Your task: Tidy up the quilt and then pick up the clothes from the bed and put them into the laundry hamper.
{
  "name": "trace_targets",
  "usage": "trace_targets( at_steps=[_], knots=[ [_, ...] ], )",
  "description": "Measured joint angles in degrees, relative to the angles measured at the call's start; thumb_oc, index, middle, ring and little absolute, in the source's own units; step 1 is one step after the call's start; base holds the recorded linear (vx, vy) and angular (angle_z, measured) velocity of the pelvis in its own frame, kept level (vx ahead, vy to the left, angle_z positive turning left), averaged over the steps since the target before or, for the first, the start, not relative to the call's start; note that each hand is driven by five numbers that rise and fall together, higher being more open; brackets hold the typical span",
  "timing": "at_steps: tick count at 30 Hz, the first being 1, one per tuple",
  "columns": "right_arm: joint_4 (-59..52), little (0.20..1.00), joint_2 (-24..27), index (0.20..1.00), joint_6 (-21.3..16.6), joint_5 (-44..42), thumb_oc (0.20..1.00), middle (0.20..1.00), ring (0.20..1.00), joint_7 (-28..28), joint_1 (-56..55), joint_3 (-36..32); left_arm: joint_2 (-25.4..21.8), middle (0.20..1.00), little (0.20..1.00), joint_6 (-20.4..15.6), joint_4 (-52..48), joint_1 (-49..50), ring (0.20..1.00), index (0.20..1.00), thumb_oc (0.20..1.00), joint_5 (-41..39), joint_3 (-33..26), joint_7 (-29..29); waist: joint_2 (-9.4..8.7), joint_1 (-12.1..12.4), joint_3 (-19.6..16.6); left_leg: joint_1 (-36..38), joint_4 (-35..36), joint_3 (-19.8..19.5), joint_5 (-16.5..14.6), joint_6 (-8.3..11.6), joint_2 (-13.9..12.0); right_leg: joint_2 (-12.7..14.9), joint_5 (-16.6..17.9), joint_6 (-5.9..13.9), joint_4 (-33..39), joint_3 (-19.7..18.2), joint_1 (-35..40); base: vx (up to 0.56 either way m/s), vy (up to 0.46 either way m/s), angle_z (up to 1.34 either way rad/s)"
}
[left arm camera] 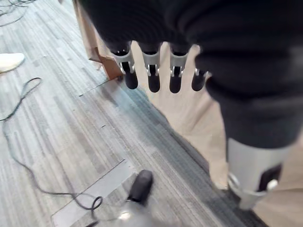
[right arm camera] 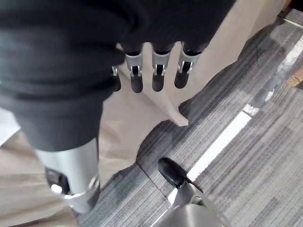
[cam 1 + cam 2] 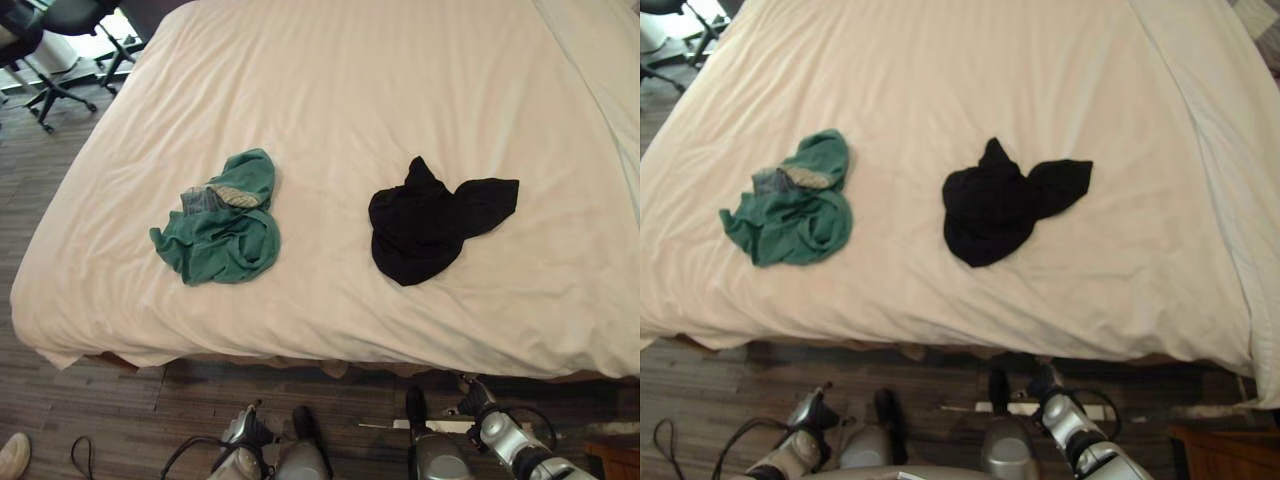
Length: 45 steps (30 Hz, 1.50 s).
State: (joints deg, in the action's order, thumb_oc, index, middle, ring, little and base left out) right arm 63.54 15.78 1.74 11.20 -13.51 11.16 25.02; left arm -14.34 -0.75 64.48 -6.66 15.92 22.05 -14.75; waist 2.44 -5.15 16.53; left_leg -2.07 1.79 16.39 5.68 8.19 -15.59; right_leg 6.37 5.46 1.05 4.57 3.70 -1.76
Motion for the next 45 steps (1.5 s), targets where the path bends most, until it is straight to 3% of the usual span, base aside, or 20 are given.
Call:
trace_targets(
  at_steps=[2,3,4,5,7,8,9,10,13,17,20,24,27,28,33,39,40,41,42,45],
  knots=[
    [-0.07,1.0,0.14,1.0,0.07,-0.02,1.0,1.0,1.0,0.59,-1.31,-2.31,0.67,1.0,1.0,-0.22,-2.23,-1.4,1.0,1.0,1.0,-0.04,0.49,0.56,0.56,-1.17,-0.33,2.82,3.45,-2.2,0.69,0.68,1.14,1.54,1.42,3.07,-0.02,0.45,0.33,0.08,0.403,0.09],
    [-0.11,1.0,1.49,1.0,0.09,-0.01,1.0,1.0,1.0,1.25,-2.43,-2.24,1.86,1.0,1.0,-0.15,-2.28,-2.28,1.0,1.0,1.0,-0.06,0.44,1.0,2.44,-2.51,-1.51,4.02,3.06,-3.18,1.38,-0.6,1.67,1.62,0.97,5.46,0.01,1.62,1.17,0.03,0.65,0.3],
    [-0.07,1.0,0.79,1.0,0.34,0.01,1.0,1.0,1.0,1.27,-4.11,-2.76,1.48,1.0,1.0,-0.4,-3.12,-3.51,1.0,1.0,1.0,-0.06,0.74,1.05,0.47,-3.24,-1.76,4.65,3.03,-3.18,-0.26,0.54,3.76,3.62,1.26,6.68,-0.15,2.26,1.71,0.01,0.74,0.25],
    [-2.39,1.0,-1.04,1.0,0.48,0.0,1.0,1.0,1.0,1.21,-6.72,-5.66,0.33,1.0,1.0,-0.07,-4.46,-4.31,1.0,1.0,1.0,-0.12,2.36,1.03,-2.51,-2.17,-2.87,4.46,3.15,-2.81,-0.62,-0.99,7.76,7.71,1.9,7.05,-2.34,2.12,0.03,-0.04,0.398,0.15],
    [-2.11,1.0,-2.17,1.0,0.98,-0.12,1.0,1.0,1.0,0.99,-5.74,-6.46,0.37,1.0,1.0,0.02,-3.88,-4.88,1.0,1.0,1.0,-0.12,2.6,1.16,-4.11,-2.63,-4.07,4.19,3.08,-0.67,-2.39,-4.11,11.72,12.62,2.4,8.13,-4.53,1.77,-2.78,-0.08,0.271,-0.19],
    [-2.18,1.0,-2.72,1.0,0.98,-0.05,1.0,1.0,1.0,1.25,-5.32,-5.3,0.28,1.0,1.0,0.05,-3.84,-4.84,1.0,1.0,1.0,-0.12,2.6,1.15,-4.25,-2.33,-4.68,3.72,3.07,0.01,-2.67,-4.5,12.34,12.4,2.6,8.52,-3.17,1.93,-3.1,-0.11,0.425,-0.35],
    [-2.27,1.0,-4.34,1.0,0.65,-0.05,1.0,1.0,1.0,1.71,-5.62,-4.0,-1.58,1.0,1.0,0.08,-3.82,-4.19,1.0,1.0,1.0,-0.19,2.2,1.19,-4.78,-1.95,-5.44,3.22,3.04,1.06,-2.64,-6.21,13.22,11.52,7.17,7.35,-3.34,4.35,-3.46,-0.06,0.236,-0.35],
    [-2.05,1.0,-4.98,1.0,0.58,-0.05,1.0,1.0,1.0,1.76,-5.5,-4.32,-2.44,1.0,1.0,0.04,-3.82,-4.03,1.0,1.0,1.0,-0.21,1.92,1.16,-5.09,-1.67,-5.49,3.25,3.02,1.85,-2.65,-6.42,13.56,11.41,7.74,7.54,-4.14,5.82,-4.28,-0.03,0.255,-0.5],
    [0.37,1.0,-5.41,1.0,0.58,-1.24,1.0,1.0,1.0,1.32,-5.38,-6.85,-4.31,1.0,1.0,1.26,0.58,-1.73,1.0,1.0,1.0,-2.66,-3.69,0.78,-3.74,-0.68,-5.55,4.04,3.06,2.79,-3.17,-7.62,12.27,7.88,2.65,8.12,-6.05,3.33,-4.42,0.01,0.051,-0.22],
    [3.19,1.0,-5.46,1.0,0.72,-5.3,1.0,1.0,1.0,-0.47,-7.31,-13.57,-5.62,1.0,1.0,2.06,3.53,2.89,1.0,1.0,1.0,-6.63,-10.39,-1.44,-4.99,0.56,-6.6,4.3,3.22,3.74,-3.51,-7.92,12.65,7.82,2.72,8.19,-2.54,4.8,-1.91,0.04,-0.054,-0.14],
    [4.59,1.0,-4.09,1.0,0.9,-7.68,1.0,1.0,1.0,-2.22,-9.57,-18.08,-6.01,1.0,1.0,2.59,5.67,7.59,1.0,1.0,1.0,-10.38,-17.19,-3.86,-5.87,0.61,-7.22,4.8,3.43,4.44,-3.34,-6.63,12.44,7.4,1.98,9.65,0.42,5.08,-0.27,0.06,-0.073,-0.14],
    [-2.12,1.0,4.75,1.0,1.05,-10.0,1.0,1.0,1.0,-4.4,-16.9,-23.59,-7.11,1.0,1.0,2.89,3.69,10.81,1.0,1.0,1.0,-12.84,-22.94,-6.79,-3.33,0.51,-9.32,5.33,3.42,4.2,-2.97,-4.42,9.38,4.21,2.02,9.62,0.43,4.76,0.29,0.03,-0.055,-0.07],
    [-19.93,1.0,15.05,1.0,0.69,-8.83,1.0,1.0,1.0,-5.21,-22.81,-26.01,-13.8,1.0,1.0,3.24,-11.75,11.46,1.0,1.0,1.0,-13.4,-23.74,-8.02,-3.49,-0.5,-9.31,5.15,3.44,3.64,-2.17,-3.58,8.06,2.97,1.92,9.04,0.46,5.03,0.37,0.02,-0.045,0.06],
    [-31.98,1.0,19.51,1.0,0.25,-5.93,1.0,1.0,1.0,-5.46,-26.08,-29.95,-17.89,1.0,1.0,3.08,-26.11,13.43,1.0,1.0,1.0,-12.64,-24.31,-8.07,-3.69,-1.04,-9.07,4.62,3.45,3.51,-2.15,-3.47,7.98,2.95,1.85,9.08,0.47,5.11,0.08,0.01,-0.033,0.03],
    [-41.5,1.0,27.61,1.0,-2.61,0.88,1.0,1.0,1.0,-8.29,-21.22,-36.11,-27.12,1.0,1.0,-2.01,-43.05,6.77,1.0,1.0,1.0,-6.62,-25.78,-10.39,-4.57,-2.64,-9.3,3.61,3.46,3.68,-1.92,-3.38,8.45,3.42,1.77,8.6,0.49,3.87,-1.4,0.0,-0.019,-0.05],
    [-54.0,1.0,31.75,1.0,-2.08,7.19,1.0,1.0,1.0,-7.55,-19.95,-35.67,-27.9,1.0,1.0,-3.35,-55.69,5.61,1.0,1.0,1.0,-1.05,-22.26,-8.65,-3.33,-4.4,-8.33,2.43,3.42,5.21,-1.24,-4.21,8.47,3.4,2.73,8.23,0.47,3.3,-3.58,-0.04,-0.038,-0.14],
    [-53.07,1.0,33.71,1.0,-2.51,7.56,1.0,1.0,1.0,-7.23,-15.7,-31.77,-36.2,1.0,1.0,-7.17,-45.15,2.88,1.0,1.0,1.0,-1.02,-16.17,-6.32,-3.16,-5.59,-8.29,2.25,2.98,5.89,-1.01,-3.52,8.28,2.87,3.11,8.29,0.46,2.76,-4.77,-0.07,0.0,-0.31],
    [-56.45,1.0,33.33,1.0,-2.2,9.0,1.0,1.0,1.0,-7.63,-13.26,-31.29,-36.54,1.0,1.0,-0.71,-39.55,-1.87,1.0,1.0,1.0,-2.12,-15.8,-5.57,-2.13,-5.49,-7.59,1.54,3.1,6.68,-0.71,-3.58,8.35,2.91,3.89,8.28,0.48,2.13,-5.84,-0.16,-0.034,-0.16],
    [-60.7,1.0,33.81,1.0,-2.7,9.15,1.0,1.0,1.0,-7.48,-12.68,-30.82,-33.89,1.0,1.0,-0.43,-48.27,-3.41,1.0,1.0,1.0,-1.43,-14.24,-6.2,-0.71,-5.04,-6.15,0.53,3.05,6.43,-0.47,-3.88,8.9,3.19,4.74,8.52,0.47,2.32,-6.3,-0.15,-0.037,-0.07],
    [-60.14,1.0,34.46,1.0,-4.64,11.32,1.0,1.0,1.0,-7.87,-1.37,-22.22,-32.07,1.0,1.0,-3.26,-48.47,-9.74,1.0,1.0,1.0,4.75,-7.35,-5.53,-0.57,-5.1,-3.7,-1.36,3.04,8.24,-0.36,-4.16,9.43,3.4,5.91,8.57,0.48,0.53,-9.55,-0.12,-0.025,-0.24]
  ],
)
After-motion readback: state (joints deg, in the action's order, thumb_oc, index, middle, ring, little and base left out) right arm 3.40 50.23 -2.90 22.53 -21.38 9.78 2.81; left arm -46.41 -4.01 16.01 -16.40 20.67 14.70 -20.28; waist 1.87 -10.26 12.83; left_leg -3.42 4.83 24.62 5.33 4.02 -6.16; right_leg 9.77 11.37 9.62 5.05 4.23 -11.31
